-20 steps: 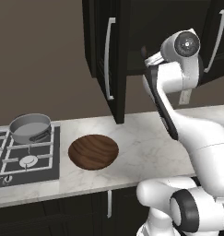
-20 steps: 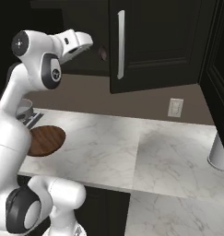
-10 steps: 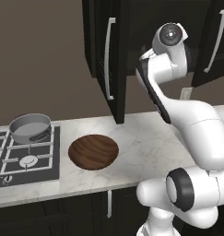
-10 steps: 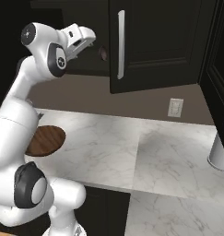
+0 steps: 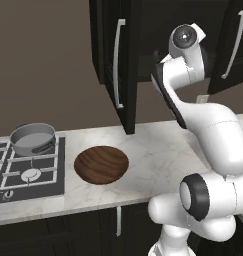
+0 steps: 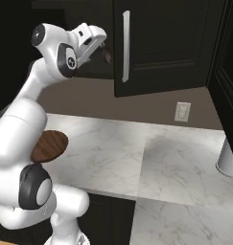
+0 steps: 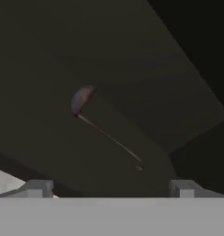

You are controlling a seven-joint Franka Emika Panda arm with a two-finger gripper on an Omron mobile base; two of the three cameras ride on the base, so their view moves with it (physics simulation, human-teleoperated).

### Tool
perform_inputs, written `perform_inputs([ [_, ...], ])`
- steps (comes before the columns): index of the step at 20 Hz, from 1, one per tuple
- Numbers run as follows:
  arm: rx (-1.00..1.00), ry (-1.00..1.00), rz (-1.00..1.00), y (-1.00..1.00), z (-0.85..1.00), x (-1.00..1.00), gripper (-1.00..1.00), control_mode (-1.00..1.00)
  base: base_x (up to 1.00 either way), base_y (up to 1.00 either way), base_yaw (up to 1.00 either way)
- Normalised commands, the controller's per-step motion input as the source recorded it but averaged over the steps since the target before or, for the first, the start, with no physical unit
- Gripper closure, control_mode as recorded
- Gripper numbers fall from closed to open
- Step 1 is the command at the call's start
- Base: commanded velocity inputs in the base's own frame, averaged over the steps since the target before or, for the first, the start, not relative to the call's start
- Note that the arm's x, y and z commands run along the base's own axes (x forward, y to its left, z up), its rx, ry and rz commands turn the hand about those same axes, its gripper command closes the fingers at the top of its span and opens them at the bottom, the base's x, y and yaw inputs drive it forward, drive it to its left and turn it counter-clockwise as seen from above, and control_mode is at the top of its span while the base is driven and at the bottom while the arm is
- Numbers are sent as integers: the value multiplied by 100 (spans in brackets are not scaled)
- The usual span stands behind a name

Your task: Open the cabinet and move the ladle to the pot. Then close the cabinet.

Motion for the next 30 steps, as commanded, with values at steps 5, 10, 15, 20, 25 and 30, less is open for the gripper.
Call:
perform_inputs([
  [5, -14, 7, -6, -34, -6, 7, -100, -100, 0, 0, 0],
  [10, -12, 8, -11, -29, 0, 0, -100, -100, 0, 0, 0],
  [15, -11, 9, -13, -30, 0, 0, -100, -100, 0, 0, 0],
  [20, -12, 9, -16, -28, -3, 0, -100, -100, 0, 0, 0],
  [25, -12, 8, -18, -33, -4, 0, -100, -100, 0, 0, 0],
  [30, -11, 6, -19, -41, -2, -9, -100, -100, 0, 0, 0],
])
